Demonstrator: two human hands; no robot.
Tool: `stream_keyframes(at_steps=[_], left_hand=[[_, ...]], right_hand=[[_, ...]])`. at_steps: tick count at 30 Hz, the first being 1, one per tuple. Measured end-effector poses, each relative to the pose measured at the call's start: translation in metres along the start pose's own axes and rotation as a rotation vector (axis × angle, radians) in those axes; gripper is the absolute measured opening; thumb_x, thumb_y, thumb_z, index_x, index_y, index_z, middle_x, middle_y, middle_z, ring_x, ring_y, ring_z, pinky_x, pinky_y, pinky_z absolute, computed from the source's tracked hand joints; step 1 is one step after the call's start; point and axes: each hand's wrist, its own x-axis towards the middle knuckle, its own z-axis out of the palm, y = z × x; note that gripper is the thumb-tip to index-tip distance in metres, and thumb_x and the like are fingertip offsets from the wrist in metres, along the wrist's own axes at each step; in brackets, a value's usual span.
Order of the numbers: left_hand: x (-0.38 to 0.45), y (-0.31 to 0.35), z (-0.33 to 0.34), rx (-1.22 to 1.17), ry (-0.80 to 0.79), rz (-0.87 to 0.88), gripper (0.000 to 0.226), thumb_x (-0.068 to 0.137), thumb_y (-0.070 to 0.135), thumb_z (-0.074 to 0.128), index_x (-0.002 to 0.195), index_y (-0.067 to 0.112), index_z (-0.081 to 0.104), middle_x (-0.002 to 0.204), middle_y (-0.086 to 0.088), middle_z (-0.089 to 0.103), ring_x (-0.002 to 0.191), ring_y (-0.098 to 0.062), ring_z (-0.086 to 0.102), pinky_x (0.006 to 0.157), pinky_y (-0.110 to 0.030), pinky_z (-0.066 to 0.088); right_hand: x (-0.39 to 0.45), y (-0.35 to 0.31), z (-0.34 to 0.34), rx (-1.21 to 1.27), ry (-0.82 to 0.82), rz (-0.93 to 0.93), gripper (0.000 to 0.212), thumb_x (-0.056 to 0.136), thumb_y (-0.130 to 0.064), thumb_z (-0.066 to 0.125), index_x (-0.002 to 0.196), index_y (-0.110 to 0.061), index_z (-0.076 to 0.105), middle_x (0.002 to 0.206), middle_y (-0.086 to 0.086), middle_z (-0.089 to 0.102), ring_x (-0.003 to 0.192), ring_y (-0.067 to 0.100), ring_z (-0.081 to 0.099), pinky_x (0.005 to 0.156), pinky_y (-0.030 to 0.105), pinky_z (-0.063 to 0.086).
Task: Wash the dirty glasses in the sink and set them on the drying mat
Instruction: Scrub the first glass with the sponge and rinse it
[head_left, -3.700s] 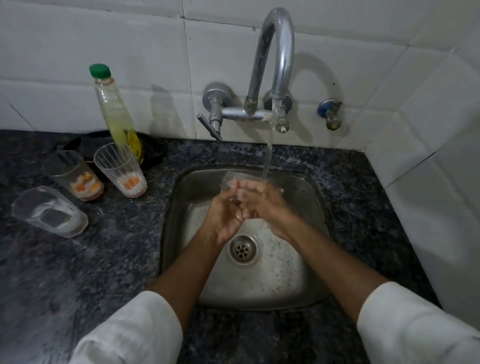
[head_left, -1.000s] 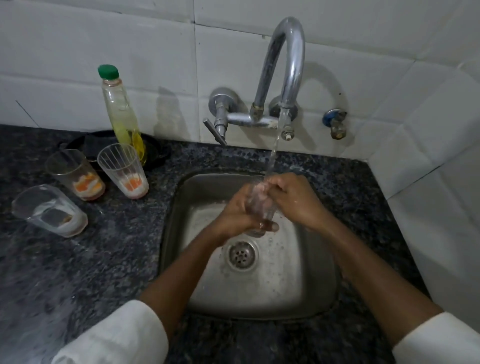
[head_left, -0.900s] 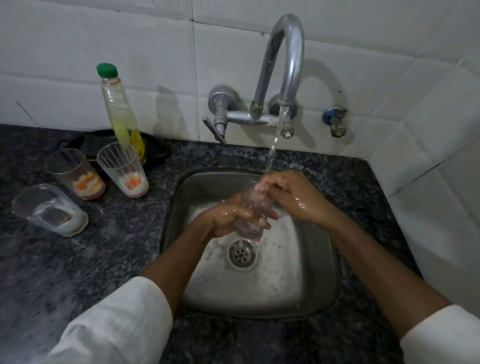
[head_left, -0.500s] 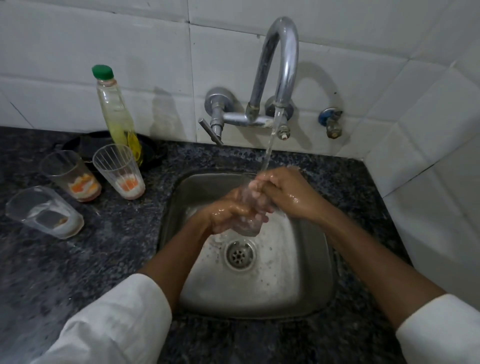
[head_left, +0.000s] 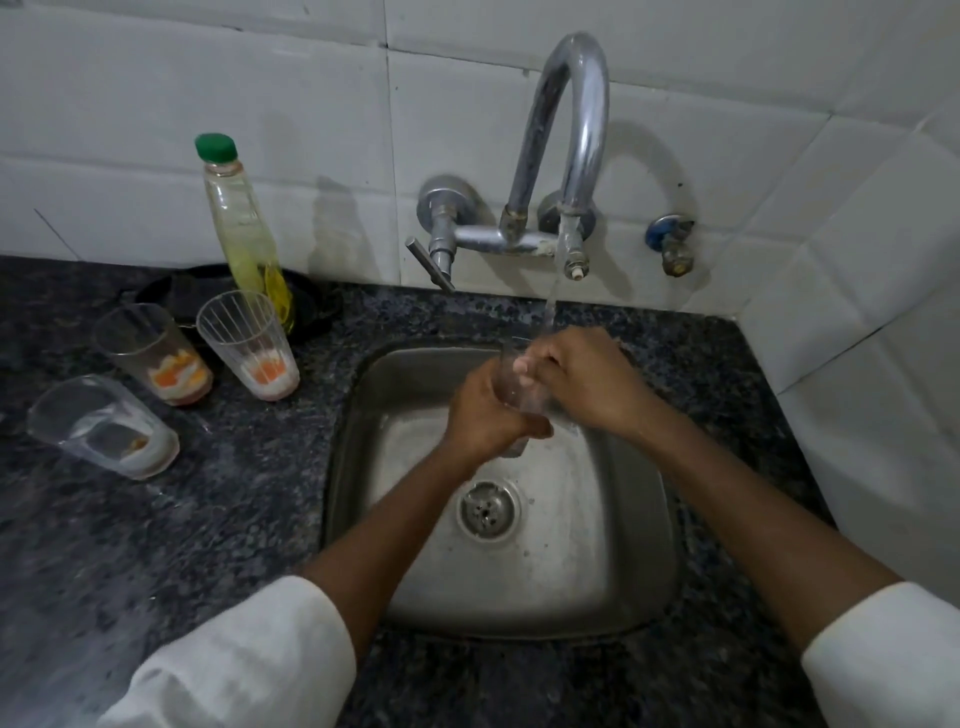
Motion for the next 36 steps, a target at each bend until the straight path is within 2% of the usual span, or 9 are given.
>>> stream_keyframes(at_steps=[2,8,11,14,19,23,27,31,36], left_hand=[[-0.002,-0.008,0.011,0.034,0.121,0.058,0.066,0.055,0.008,0.091,0.112,0.022,0.060,0.104,0.002,0.071,0.090,-0.017,0.070,0.067,-0.035,0.061],[-0.003,-0.005,-0.030,-0.436,-0.526,-0.108,0.048,0.060,0.002,0.074,0.104,0.019,0.066,0.096,-0.003,0.074,0.095,-0.024,0.069,0.074,-0.041,0.058],[-0.007,0.004,-0.005,-0.145,-0.198,-0.045,0.041,0.059,0.007,0.084,0.090,0.024,0.064,0.091,0.002,0.069,0.087,-0.020,0.067,0.068,-0.033,0.056],[-0.010,0.004,0.010,-0.010,0.080,-0.018,0.057,0.062,0.004,0.088,0.105,0.026,0.058,0.100,0.001,0.068,0.085,-0.017,0.068,0.062,-0.034,0.060],[-0.018,-0.018,-0.016,-0.515,-0.415,-0.254,0.057,0.069,-0.011,0.067,0.120,0.014,0.059,0.106,-0.010,0.068,0.093,-0.023,0.071,0.076,-0.039,0.062],[-0.015,-0.005,-0.010,0.128,-0.076,-0.143,0.062,0.066,0.000,0.081,0.117,0.019,0.051,0.108,-0.008,0.065,0.089,-0.020,0.067,0.071,-0.036,0.059],[-0.018,0.005,-0.021,0.857,-0.003,0.233,0.069,0.063,0.023,0.086,0.116,0.025,0.042,0.108,-0.006,0.067,0.093,-0.028,0.067,0.080,-0.041,0.056],[-0.027,0.013,-0.028,0.841,0.078,0.470,0.052,0.062,0.040,0.081,0.110,0.032,0.065,0.101,0.006,0.073,0.091,-0.018,0.069,0.077,-0.034,0.055],[-0.026,0.010,-0.055,0.774,0.159,0.227,0.064,0.046,0.042,0.087,0.098,0.034,0.050,0.091,0.009,0.068,0.080,-0.018,0.066,0.068,-0.034,0.053]], right_hand=[[0.000,0.003,0.006,-0.040,0.023,0.026,0.028,0.095,-0.020,0.060,0.076,-0.006,0.073,0.067,0.005,0.069,0.056,0.013,0.062,0.057,0.026,0.048],[-0.009,0.002,-0.002,0.122,0.039,-0.188,0.024,0.094,-0.015,0.058,0.077,-0.010,0.074,0.065,-0.010,0.067,0.056,-0.002,0.061,0.058,0.011,0.043],[-0.004,0.005,0.003,0.056,0.079,-0.071,0.033,0.094,-0.012,0.058,0.063,-0.015,0.068,0.057,-0.012,0.061,0.048,-0.006,0.055,0.054,0.013,0.036],[-0.003,0.008,0.004,0.021,0.106,0.017,0.036,0.094,-0.012,0.058,0.058,-0.011,0.062,0.051,-0.008,0.057,0.045,0.000,0.054,0.051,0.021,0.034],[-0.009,0.011,0.008,0.183,0.100,-0.051,0.029,0.095,-0.024,0.061,0.073,-0.010,0.072,0.060,-0.007,0.065,0.053,0.000,0.060,0.053,0.019,0.043],[-0.015,0.018,0.024,0.423,0.226,0.268,0.028,0.093,-0.028,0.064,0.073,-0.010,0.070,0.064,0.008,0.069,0.055,0.021,0.065,0.048,0.027,0.047],[-0.019,0.028,0.059,0.912,0.189,0.827,0.027,0.094,-0.043,0.058,0.083,-0.018,0.064,0.059,-0.001,0.053,0.033,0.003,0.036,0.032,0.013,0.021],[-0.013,0.022,0.094,1.284,0.106,1.095,0.037,0.092,-0.047,0.054,0.064,-0.022,0.054,0.040,-0.006,0.041,0.030,0.004,0.029,0.034,0.011,0.019],[-0.009,0.010,0.119,1.074,0.032,1.025,0.029,0.097,-0.038,0.045,0.085,-0.017,0.061,0.070,0.005,0.057,0.051,0.014,0.046,0.047,0.022,0.029]])
